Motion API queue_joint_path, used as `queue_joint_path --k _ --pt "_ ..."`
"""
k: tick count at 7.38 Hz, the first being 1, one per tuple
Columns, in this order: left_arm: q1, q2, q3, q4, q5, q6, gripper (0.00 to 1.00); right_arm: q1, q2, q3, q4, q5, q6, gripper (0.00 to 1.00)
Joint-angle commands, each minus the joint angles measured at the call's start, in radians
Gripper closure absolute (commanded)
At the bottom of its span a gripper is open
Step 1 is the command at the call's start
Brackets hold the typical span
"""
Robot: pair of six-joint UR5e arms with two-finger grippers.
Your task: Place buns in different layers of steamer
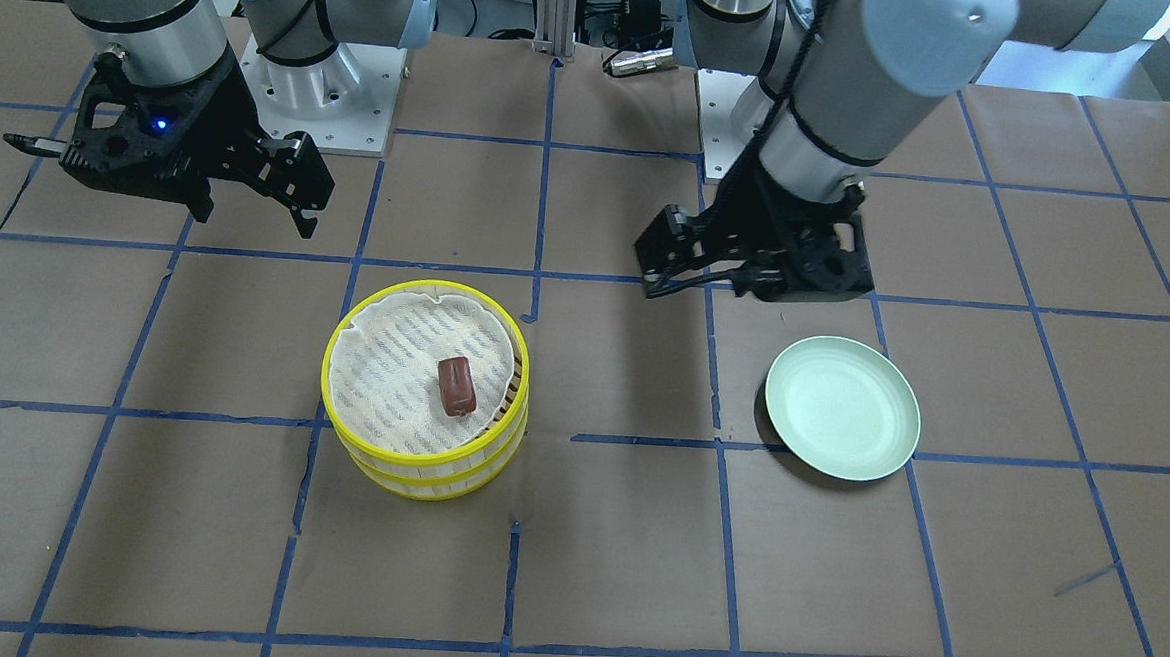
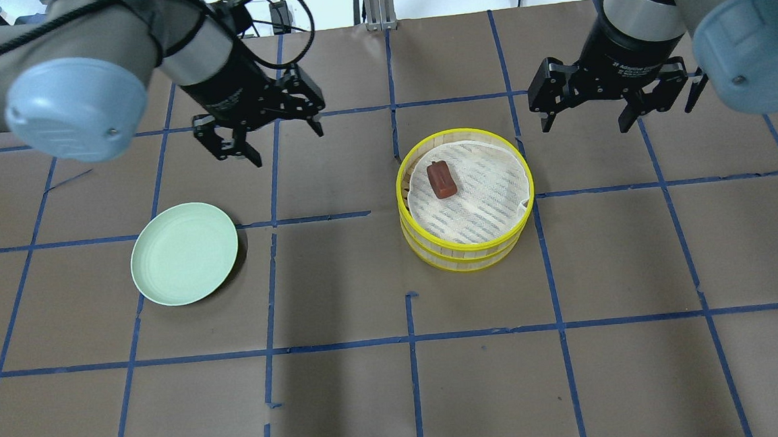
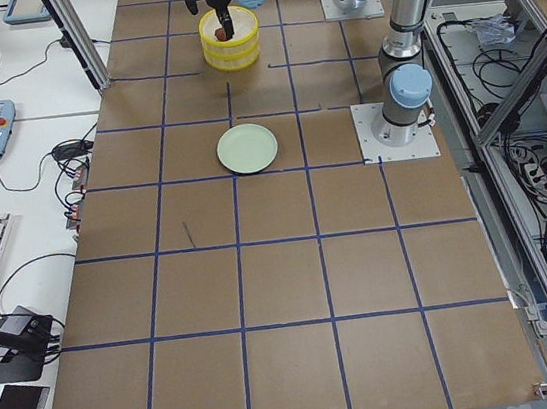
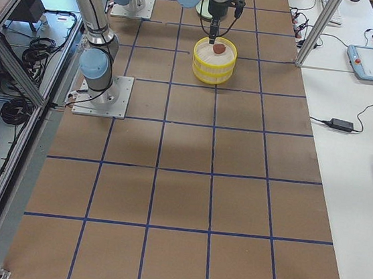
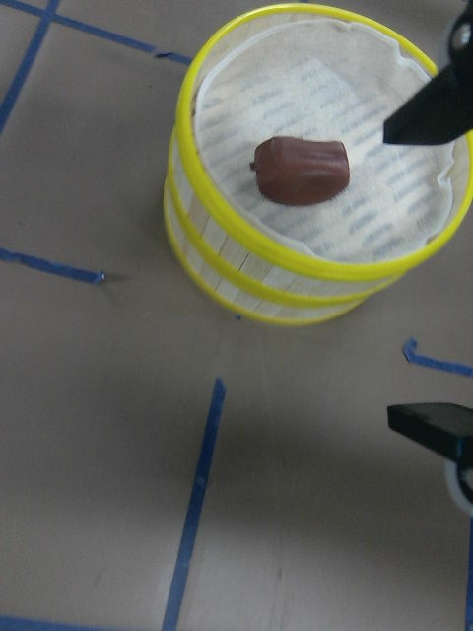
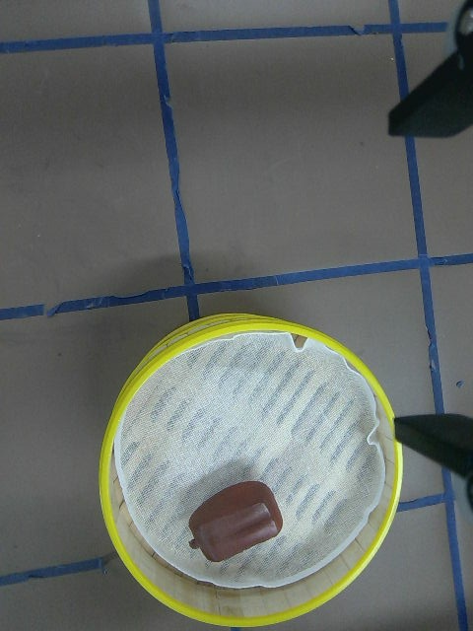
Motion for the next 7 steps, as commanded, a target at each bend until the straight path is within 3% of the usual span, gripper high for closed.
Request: queue_joint_path --k 1,2,4,7 --pt "0.11 0.096 0.018 -0.159 0.243 0.237 0.0 0.001 0.0 -0.005 0.0 0.0 -0.001 0.01" --pt "0.103 0.07 0.031 -0.144 0.277 0.23 0.0 0.004 0.0 -0.005 0.0 0.0 -0.001 0.01" --pt "0.046 0.025 0.039 -0.042 0.259 0.238 0.0 0.006 0.0 -0.005 0.0 0.0 0.002 0.01" --pt "-0.02 0.036 0.04 -0.043 0.198 0.236 0.0 0.006 0.0 -0.007 0.0 0.0 0.004 0.01"
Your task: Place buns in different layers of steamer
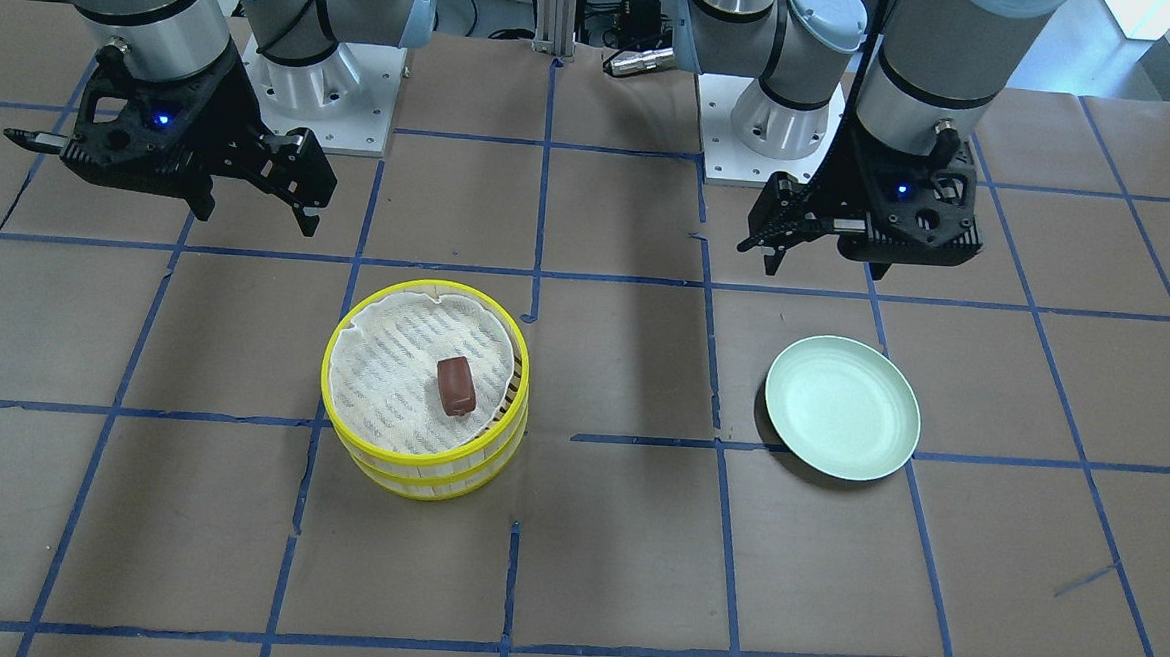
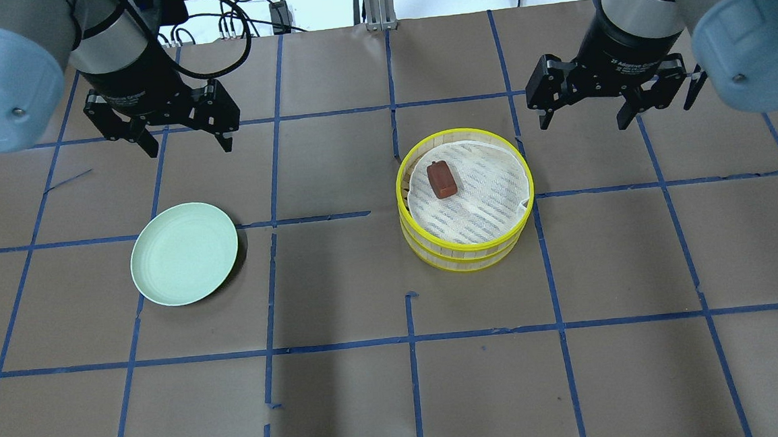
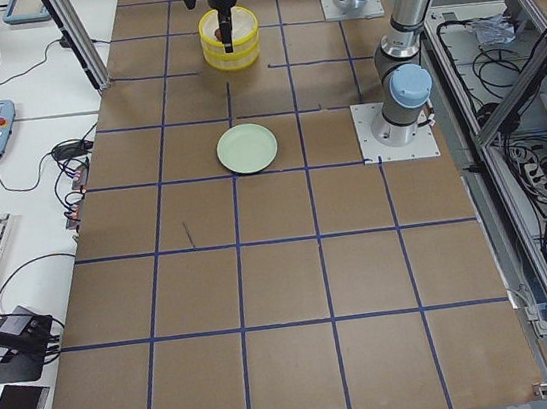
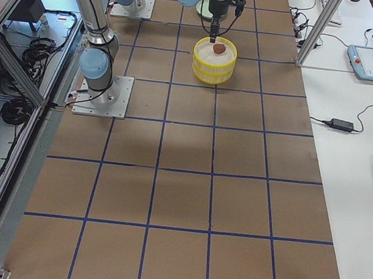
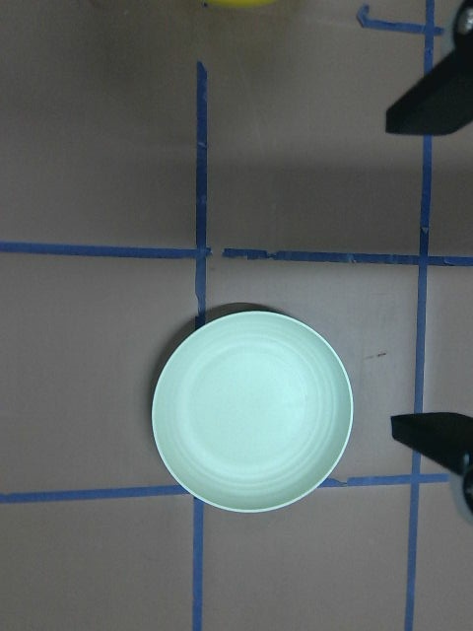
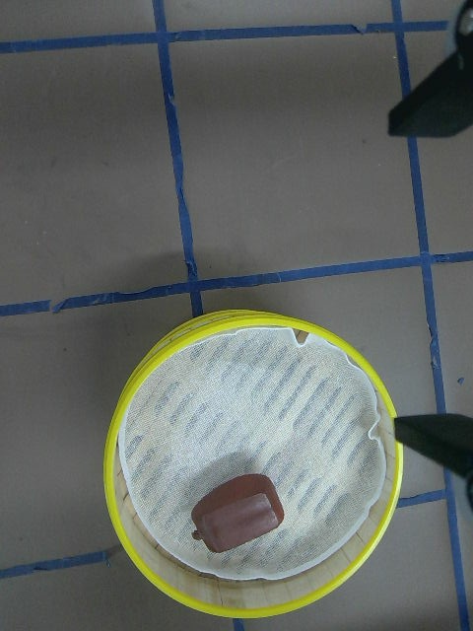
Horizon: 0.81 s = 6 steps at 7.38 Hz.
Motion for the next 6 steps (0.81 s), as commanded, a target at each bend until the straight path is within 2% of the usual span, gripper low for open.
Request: queue_joint_path --k 1,6 --pt "-0.008 0.012 0.004 -0.01 -0.049 0.013 0.0 0.0 0.001 -0.001 -0.002 0.002 -0.001 0.01" --pt "-0.019 0.031 0.004 -0.056 -0.052 0.036 0.0 0.008 0.005 -0.007 0.0 0.025 -0.008 0.0"
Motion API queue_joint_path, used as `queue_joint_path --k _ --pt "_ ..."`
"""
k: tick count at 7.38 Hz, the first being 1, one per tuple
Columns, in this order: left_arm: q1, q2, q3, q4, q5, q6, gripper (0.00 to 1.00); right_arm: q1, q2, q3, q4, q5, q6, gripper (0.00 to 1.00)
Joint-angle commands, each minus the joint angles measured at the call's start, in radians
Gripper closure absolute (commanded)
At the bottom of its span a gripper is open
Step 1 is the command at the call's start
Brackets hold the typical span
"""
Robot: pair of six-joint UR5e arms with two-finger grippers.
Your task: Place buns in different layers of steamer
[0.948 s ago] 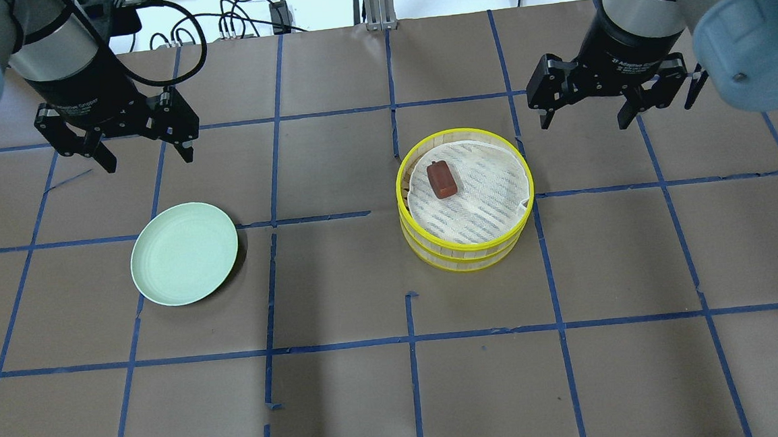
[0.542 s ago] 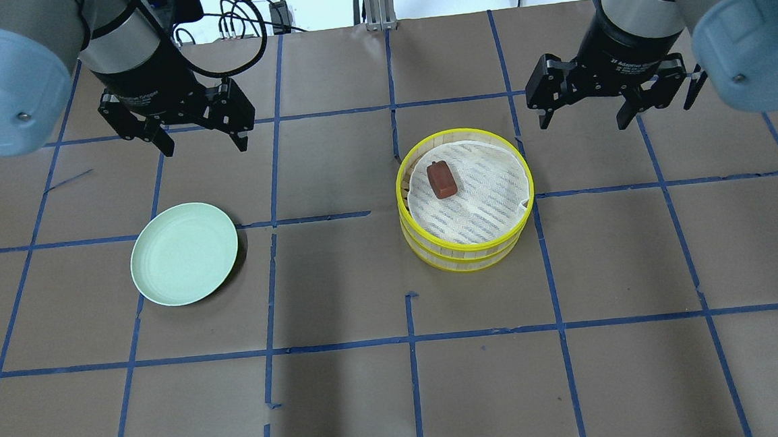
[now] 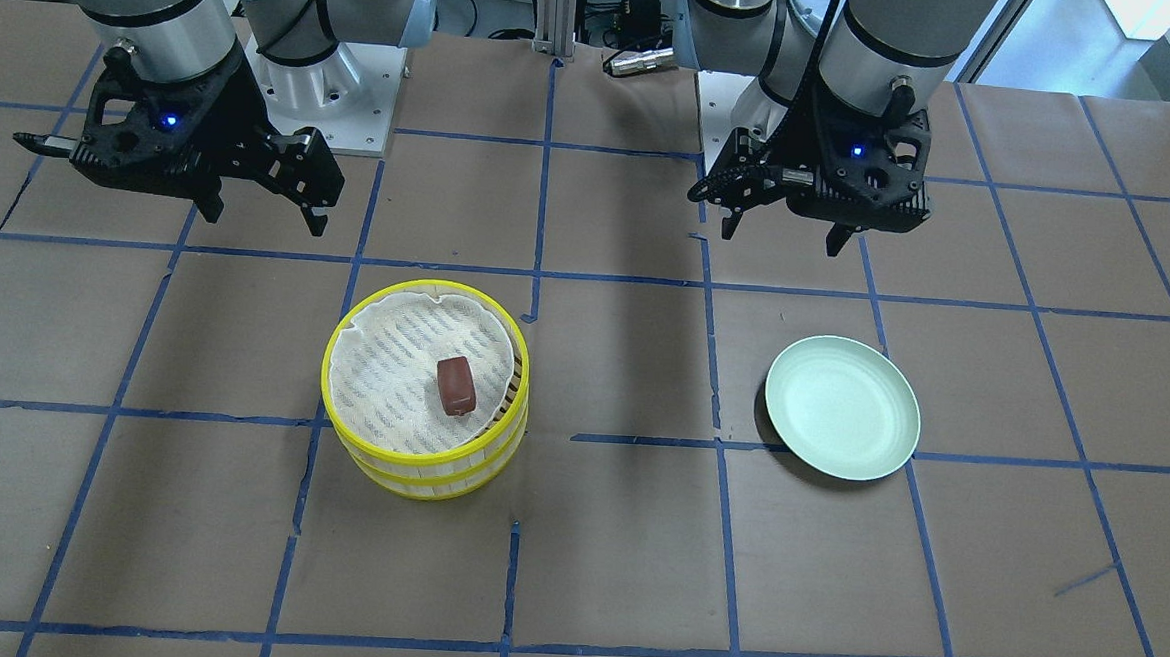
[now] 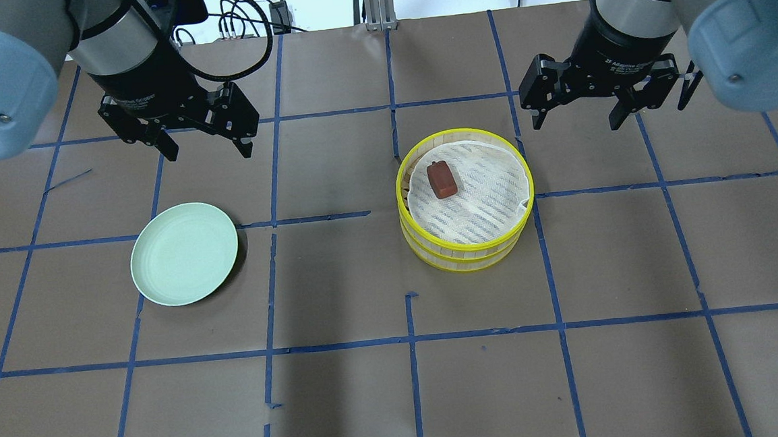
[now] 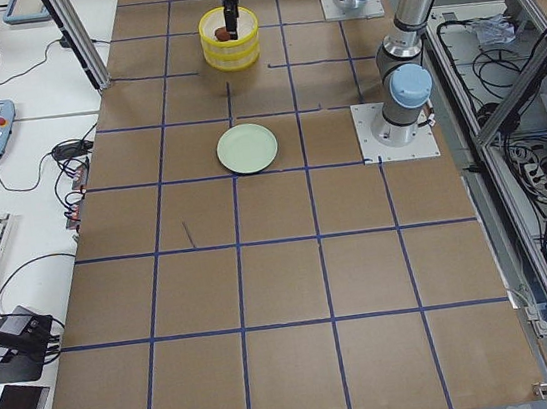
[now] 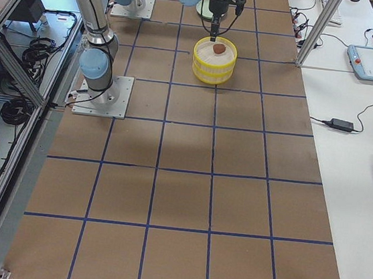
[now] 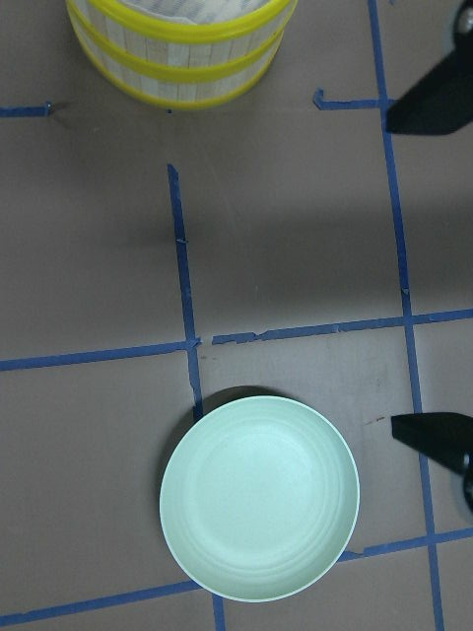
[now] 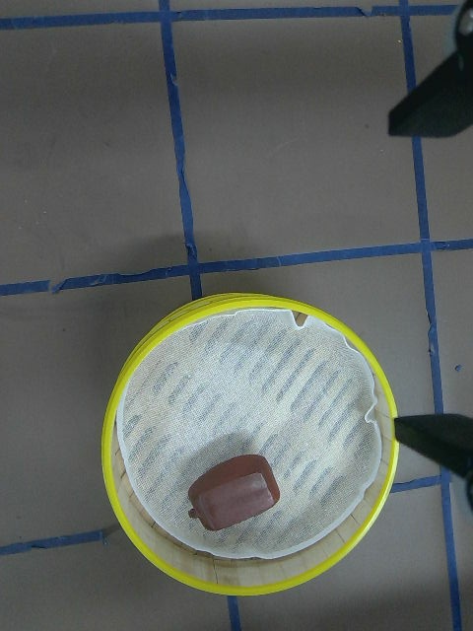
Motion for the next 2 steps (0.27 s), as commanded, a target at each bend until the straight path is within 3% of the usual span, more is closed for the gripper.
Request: queue_joint_path --k 1,2 --pt "-0.001 0.001 -0.011 -0.003 0.004 -0.008 0.0 0.0 0.001 -0.006 0.0 0.002 -0.001 0.0" --pt "-0.001 0.001 -0.012 -0.001 0.006 -0.008 0.0 0.0 0.001 -0.005 0.0 0.0 -0.001 0.0"
